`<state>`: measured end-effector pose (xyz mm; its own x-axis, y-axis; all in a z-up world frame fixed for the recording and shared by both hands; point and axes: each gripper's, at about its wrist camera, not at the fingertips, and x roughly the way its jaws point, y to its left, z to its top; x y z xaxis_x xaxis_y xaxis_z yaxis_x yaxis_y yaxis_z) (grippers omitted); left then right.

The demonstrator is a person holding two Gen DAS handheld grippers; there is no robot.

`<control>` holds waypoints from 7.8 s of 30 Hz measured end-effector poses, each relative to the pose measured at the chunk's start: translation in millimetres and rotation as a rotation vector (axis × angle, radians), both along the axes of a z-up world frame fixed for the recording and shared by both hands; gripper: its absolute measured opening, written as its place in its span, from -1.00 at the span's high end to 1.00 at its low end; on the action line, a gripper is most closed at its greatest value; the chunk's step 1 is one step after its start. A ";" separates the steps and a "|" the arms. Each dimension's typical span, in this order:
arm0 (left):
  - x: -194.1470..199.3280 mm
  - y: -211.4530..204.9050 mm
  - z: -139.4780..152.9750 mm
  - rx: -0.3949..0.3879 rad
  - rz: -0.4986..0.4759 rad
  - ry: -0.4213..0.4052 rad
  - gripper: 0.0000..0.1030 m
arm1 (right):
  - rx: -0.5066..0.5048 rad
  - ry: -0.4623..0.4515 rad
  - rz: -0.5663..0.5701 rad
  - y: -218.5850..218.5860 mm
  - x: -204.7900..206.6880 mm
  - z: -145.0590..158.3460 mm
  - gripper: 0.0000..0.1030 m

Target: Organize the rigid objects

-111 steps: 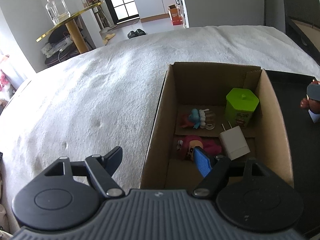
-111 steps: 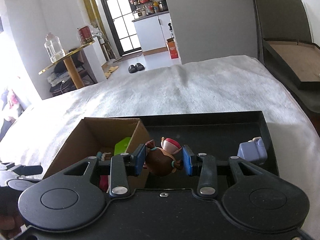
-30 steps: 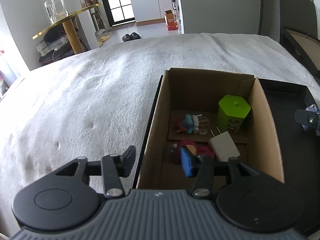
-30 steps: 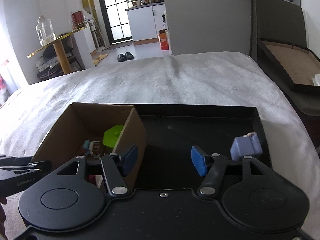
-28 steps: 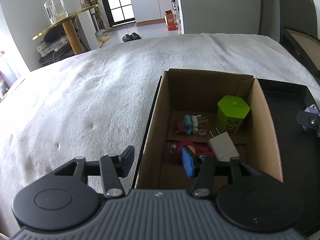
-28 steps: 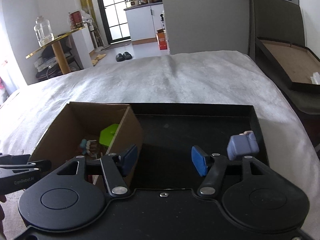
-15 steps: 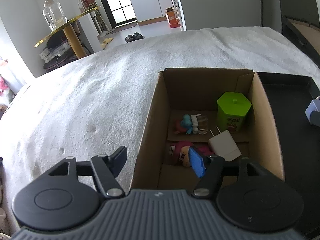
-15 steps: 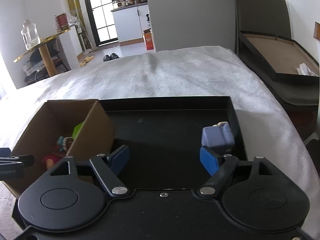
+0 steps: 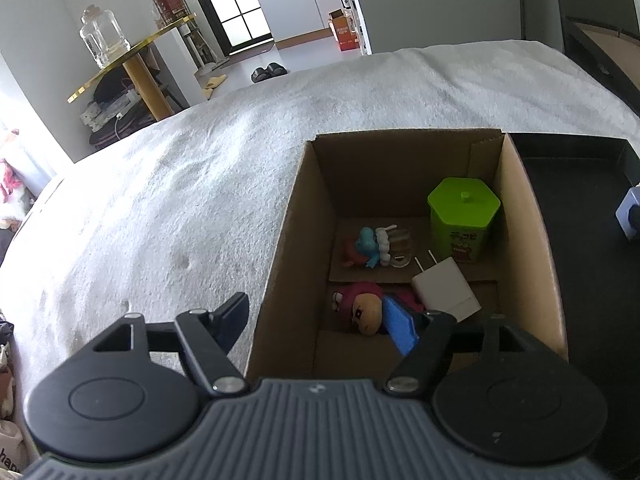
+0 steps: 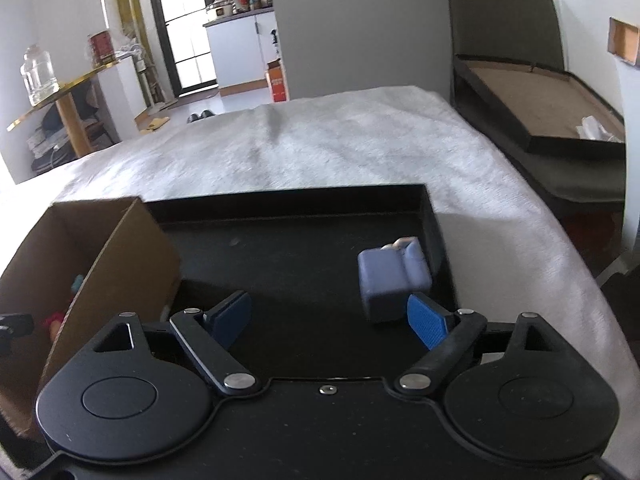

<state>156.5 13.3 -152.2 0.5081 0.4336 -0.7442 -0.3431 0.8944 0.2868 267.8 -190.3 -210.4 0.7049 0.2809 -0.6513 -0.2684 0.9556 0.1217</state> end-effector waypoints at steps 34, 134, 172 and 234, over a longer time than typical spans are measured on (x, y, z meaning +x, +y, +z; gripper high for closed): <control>-1.4 -4.9 -0.5 0.013 0.006 0.011 -0.41 | -0.109 0.155 0.041 -6.6 6.5 -19.0 0.14; -53.2 68.3 -5.4 -0.304 -0.028 -0.154 0.73 | -0.064 0.236 0.381 190.1 -44.0 30.7 0.14; -51.7 51.5 42.1 -0.206 -0.029 -0.084 -0.04 | 0.128 0.236 0.328 109.3 -38.9 83.7 0.09; -156.2 -5.6 209.9 -0.305 -0.343 -0.212 -0.79 | 0.199 0.010 0.265 -29.5 -152.7 218.0 -1.00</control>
